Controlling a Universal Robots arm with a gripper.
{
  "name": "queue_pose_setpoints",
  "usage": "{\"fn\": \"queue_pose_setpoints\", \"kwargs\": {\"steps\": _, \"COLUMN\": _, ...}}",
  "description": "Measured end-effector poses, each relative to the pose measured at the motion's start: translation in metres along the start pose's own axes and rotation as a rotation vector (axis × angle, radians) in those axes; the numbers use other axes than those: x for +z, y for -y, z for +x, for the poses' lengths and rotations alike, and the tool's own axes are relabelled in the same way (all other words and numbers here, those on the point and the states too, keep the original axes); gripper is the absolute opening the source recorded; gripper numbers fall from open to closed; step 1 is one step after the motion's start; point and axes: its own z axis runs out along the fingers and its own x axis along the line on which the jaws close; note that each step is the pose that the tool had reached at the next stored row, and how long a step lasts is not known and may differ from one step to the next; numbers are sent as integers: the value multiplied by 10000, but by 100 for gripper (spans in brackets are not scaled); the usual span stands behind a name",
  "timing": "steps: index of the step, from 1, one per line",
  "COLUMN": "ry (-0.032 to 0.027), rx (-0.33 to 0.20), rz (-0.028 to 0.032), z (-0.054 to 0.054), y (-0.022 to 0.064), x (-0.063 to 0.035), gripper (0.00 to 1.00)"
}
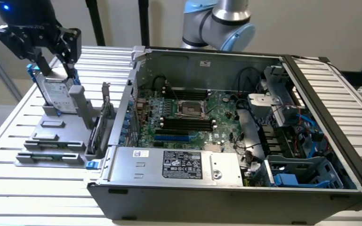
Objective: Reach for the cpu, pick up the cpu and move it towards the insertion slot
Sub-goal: 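Pick up the cpu and move it towards the insertion slot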
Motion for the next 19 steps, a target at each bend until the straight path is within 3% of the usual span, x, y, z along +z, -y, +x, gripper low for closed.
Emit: {"fn": "queue_pose_setpoints", "kwargs": {"steps": 19, "ry": -2, "rx": 0, "rz": -79, "z": -861, "y": -29, "x": -92, "gripper": 54}}
